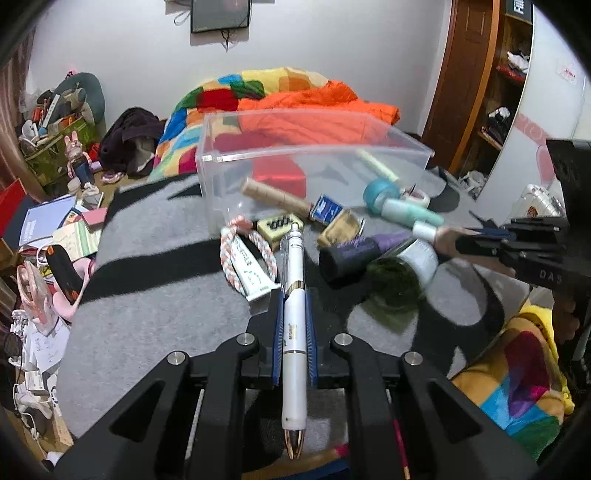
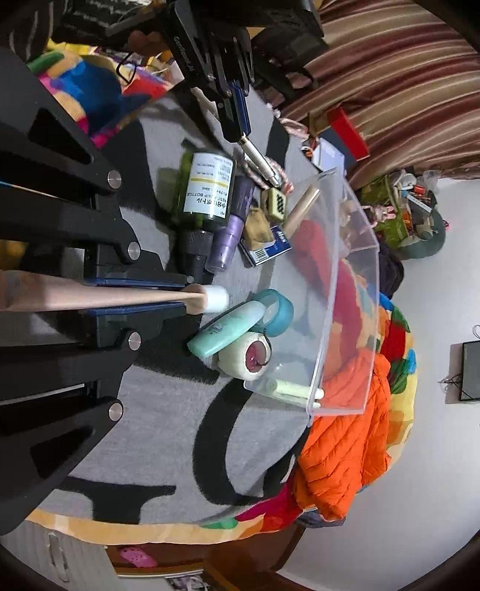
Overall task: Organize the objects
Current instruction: 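Lift the pen and beige tube into the clear box and release both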
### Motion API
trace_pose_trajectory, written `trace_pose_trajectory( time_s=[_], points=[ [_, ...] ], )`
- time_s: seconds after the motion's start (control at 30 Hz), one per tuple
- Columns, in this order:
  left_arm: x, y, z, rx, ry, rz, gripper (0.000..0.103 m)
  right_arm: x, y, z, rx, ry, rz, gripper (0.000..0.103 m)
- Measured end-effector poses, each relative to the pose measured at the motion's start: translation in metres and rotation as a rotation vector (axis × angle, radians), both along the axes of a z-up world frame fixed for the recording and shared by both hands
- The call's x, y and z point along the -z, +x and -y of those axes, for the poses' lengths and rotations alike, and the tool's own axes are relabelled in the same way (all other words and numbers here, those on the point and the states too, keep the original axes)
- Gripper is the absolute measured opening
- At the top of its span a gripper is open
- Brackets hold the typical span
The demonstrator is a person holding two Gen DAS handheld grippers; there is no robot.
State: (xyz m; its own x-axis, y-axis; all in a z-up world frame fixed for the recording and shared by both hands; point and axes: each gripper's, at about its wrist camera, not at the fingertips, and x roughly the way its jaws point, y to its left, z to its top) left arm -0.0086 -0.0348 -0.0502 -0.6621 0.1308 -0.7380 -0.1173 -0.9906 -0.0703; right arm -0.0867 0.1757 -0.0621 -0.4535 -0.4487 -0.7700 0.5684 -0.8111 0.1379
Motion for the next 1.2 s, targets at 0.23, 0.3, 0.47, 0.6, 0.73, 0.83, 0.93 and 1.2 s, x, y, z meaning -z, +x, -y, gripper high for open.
trace_pose_trajectory(
  time_s=[0.23,0.3,0.47,0.6,0.73,0.83,0.93,1.2],
  points=[
    [-0.028,0.001,0.000,-0.001,0.020,-0.070,0.010,-0.026,0.003,-0.005,0.020,-0.030,-0.071,0.007],
    [-0.033,-0.001,0.000,0.000,0.029,-0.082,0.010,-0.033,0.002,-0.002,0.020,-0.036,-0.088,0.007],
    [-0.047,-0.009,0.001,0.000,0.034,-0.108,0.010,-0.048,-0.004,0.003,0.017,-0.039,-0.136,0.006],
    [-0.054,-0.019,0.005,-0.002,0.048,-0.112,0.010,-0.064,-0.014,0.005,0.028,-0.054,-0.169,0.006],
    [-0.061,-0.032,0.010,-0.008,0.064,-0.119,0.010,-0.083,-0.029,0.006,0.042,-0.081,-0.195,0.006],
    [-0.066,-0.044,0.014,-0.012,0.068,-0.118,0.010,-0.099,-0.041,0.010,0.053,-0.089,-0.229,0.006],
    [-0.069,-0.059,0.018,-0.013,0.076,-0.107,0.010,-0.111,-0.053,0.016,0.062,-0.084,-0.261,0.006],
    [-0.072,-0.109,0.027,-0.023,0.082,-0.053,0.010,-0.118,-0.095,0.051,0.096,-0.002,-0.315,0.006]
  ],
)
